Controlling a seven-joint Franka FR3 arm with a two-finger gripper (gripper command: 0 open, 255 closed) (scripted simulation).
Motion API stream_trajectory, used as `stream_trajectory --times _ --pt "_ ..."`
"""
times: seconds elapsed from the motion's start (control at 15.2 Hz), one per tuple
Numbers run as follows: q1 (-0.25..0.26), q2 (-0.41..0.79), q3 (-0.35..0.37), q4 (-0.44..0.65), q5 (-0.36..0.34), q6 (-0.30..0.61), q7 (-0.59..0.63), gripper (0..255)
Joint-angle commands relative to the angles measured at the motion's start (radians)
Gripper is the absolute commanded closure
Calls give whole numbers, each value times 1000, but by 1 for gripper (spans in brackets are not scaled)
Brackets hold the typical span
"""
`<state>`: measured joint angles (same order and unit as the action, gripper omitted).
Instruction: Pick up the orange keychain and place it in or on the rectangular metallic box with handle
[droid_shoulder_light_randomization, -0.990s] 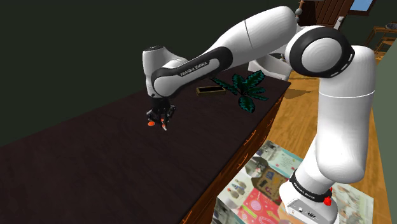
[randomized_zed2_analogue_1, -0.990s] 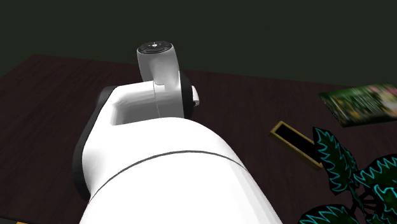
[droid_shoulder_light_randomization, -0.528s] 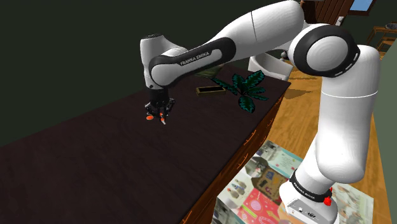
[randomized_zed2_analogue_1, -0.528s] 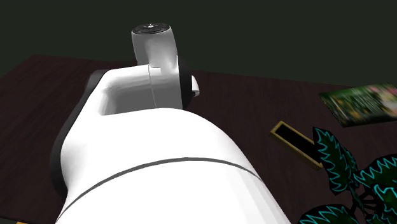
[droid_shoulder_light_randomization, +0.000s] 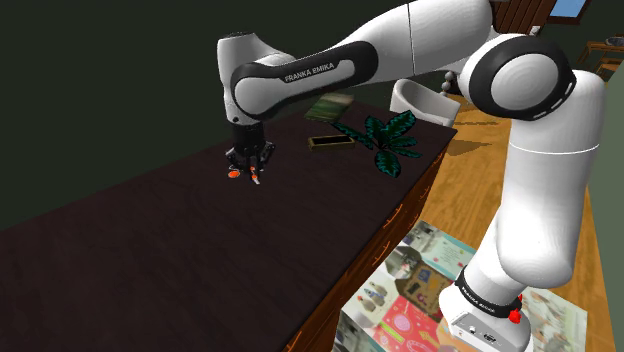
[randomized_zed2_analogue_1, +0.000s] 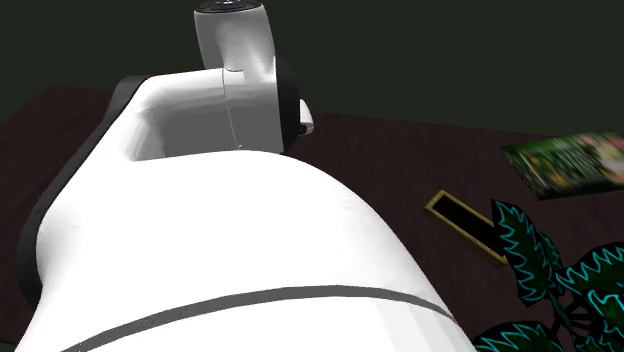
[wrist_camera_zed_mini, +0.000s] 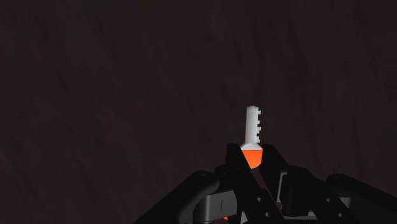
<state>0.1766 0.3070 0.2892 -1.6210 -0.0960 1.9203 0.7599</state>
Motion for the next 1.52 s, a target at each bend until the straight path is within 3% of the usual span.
stream_trajectory --times 0.0,0.73,1.45 --pt "-16 -16 -6 -10 7 -5 -23 255" --pt "-179 -129 -90 -151 56 33 -277 255" --pt "-324 -129 -189 -142 76 27 -528 255"
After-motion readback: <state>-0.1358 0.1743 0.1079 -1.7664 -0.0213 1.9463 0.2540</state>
